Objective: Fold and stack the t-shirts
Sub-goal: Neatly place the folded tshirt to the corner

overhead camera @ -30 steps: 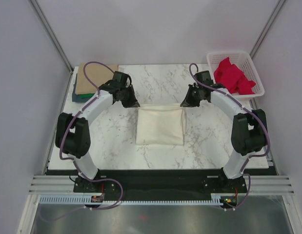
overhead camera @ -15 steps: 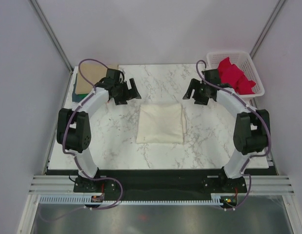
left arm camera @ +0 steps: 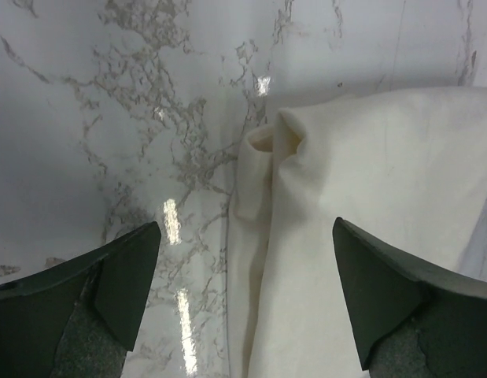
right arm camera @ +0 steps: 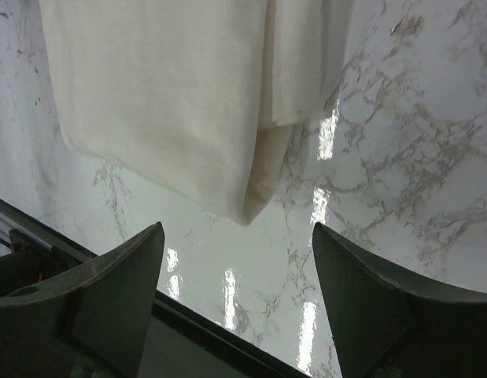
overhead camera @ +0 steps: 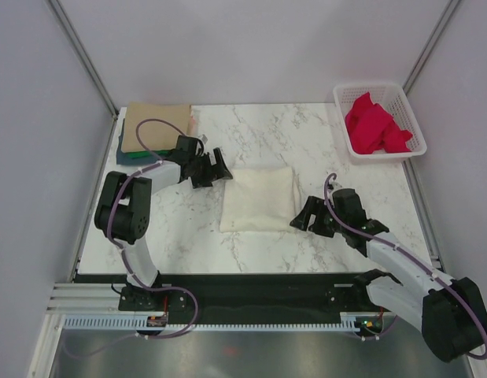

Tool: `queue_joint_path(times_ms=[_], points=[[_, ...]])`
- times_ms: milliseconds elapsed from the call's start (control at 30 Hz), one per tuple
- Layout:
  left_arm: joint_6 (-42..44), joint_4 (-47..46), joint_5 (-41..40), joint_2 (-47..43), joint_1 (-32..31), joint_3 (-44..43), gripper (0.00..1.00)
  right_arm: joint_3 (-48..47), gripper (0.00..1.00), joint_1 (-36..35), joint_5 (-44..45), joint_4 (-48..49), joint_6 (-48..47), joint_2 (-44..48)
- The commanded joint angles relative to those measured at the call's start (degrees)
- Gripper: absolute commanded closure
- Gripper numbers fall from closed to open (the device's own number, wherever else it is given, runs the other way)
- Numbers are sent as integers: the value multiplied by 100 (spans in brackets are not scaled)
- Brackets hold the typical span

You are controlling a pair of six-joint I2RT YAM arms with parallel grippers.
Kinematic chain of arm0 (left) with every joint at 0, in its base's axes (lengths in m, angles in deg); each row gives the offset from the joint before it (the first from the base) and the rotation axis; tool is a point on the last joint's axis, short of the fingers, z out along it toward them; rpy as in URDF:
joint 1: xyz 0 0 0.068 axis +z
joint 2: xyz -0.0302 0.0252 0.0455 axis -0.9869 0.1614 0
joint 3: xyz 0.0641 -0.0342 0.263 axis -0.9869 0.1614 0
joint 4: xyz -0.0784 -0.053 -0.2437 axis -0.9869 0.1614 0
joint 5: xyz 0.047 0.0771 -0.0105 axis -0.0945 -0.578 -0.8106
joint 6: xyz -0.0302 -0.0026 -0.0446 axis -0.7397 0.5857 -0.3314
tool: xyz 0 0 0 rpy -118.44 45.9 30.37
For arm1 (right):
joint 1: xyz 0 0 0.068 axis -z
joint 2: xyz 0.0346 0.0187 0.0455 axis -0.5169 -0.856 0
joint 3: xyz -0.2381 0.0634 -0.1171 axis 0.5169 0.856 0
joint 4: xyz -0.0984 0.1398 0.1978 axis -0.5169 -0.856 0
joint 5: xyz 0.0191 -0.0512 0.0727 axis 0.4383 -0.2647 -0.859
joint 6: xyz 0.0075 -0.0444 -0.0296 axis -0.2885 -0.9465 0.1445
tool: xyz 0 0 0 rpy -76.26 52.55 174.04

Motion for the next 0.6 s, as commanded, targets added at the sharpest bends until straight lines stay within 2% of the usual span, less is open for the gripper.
queue_joint_path(times_ms=[0,33,67,167,333,433,467,567], points=[[-69,-462,-17,324,-70,-194,2,569,16,-154,17,715,311,308],[-95,-471,-43,403,-79,-221,4,676,16,-181,25,846,363,335],[-104,-479,-35,465,-114,-256,12,781,16,-216,43,943,390,353],[-191,-479,45,738,-219,-388,24,1150,16,-357,78,1407,434,362],[-245,-558,-52,914,-430,-362,32,1845,17,-550,105,2338,478,239],[-253,-725,158,1054,-448,-327,51,1933,17,-568,60,2376,390,466],[-227,-726,194,1063,-457,-353,66,1986,17,-568,87,2376,381,571],[-61,-604,125,818,-448,-362,98,2091,17,-568,104,2368,355,897]])
